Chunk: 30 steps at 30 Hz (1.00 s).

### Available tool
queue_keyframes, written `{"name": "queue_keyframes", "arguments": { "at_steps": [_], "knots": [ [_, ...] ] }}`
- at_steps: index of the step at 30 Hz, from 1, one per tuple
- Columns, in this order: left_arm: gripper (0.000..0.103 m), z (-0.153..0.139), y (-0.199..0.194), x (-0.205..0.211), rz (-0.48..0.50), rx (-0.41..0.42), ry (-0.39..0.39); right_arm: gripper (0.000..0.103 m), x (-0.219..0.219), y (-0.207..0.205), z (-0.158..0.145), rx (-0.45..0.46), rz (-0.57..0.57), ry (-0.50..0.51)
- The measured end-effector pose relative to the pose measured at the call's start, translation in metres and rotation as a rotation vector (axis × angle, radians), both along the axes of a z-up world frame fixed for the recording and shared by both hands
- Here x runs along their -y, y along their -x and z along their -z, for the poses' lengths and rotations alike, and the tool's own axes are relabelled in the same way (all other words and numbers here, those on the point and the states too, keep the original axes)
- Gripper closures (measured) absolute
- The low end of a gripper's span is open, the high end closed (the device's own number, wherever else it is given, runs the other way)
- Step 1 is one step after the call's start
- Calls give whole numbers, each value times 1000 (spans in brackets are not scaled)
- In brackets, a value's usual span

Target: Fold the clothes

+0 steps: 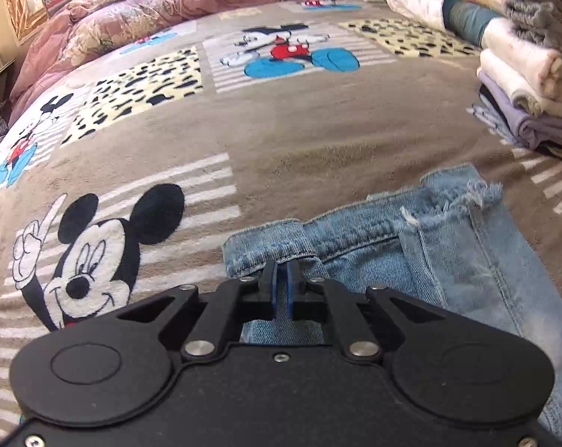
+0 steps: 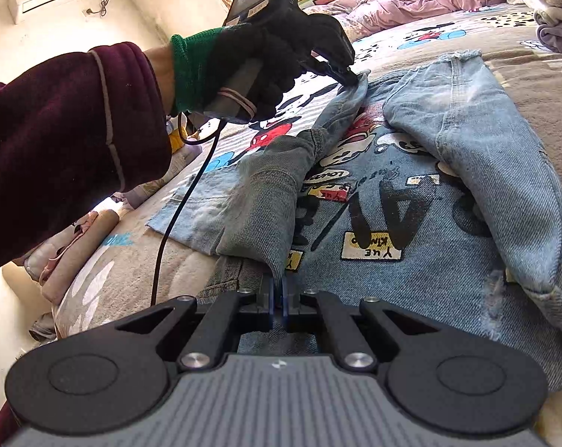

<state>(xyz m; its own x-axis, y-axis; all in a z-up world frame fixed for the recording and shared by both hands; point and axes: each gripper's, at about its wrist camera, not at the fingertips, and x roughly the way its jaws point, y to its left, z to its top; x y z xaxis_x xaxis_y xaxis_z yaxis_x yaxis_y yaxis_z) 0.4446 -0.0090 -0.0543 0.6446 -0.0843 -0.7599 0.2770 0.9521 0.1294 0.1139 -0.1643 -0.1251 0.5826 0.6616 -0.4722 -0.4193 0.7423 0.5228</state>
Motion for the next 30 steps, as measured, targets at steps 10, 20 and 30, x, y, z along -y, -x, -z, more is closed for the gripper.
{"name": "queue_keyframes", "arguments": {
  "at_steps": [10, 20, 30],
  "knots": [
    [54, -57, 135, -77, -176, 245, 141, 101, 10, -9, 8, -71, 16, -88],
    [54, -3, 295, -243, -797, 176, 717, 102, 11, -6, 9, -43, 24, -98],
    [81, 40, 280, -251, -878, 177, 840, 102, 7, -5, 9, -24, 28, -76]
  ]
}}
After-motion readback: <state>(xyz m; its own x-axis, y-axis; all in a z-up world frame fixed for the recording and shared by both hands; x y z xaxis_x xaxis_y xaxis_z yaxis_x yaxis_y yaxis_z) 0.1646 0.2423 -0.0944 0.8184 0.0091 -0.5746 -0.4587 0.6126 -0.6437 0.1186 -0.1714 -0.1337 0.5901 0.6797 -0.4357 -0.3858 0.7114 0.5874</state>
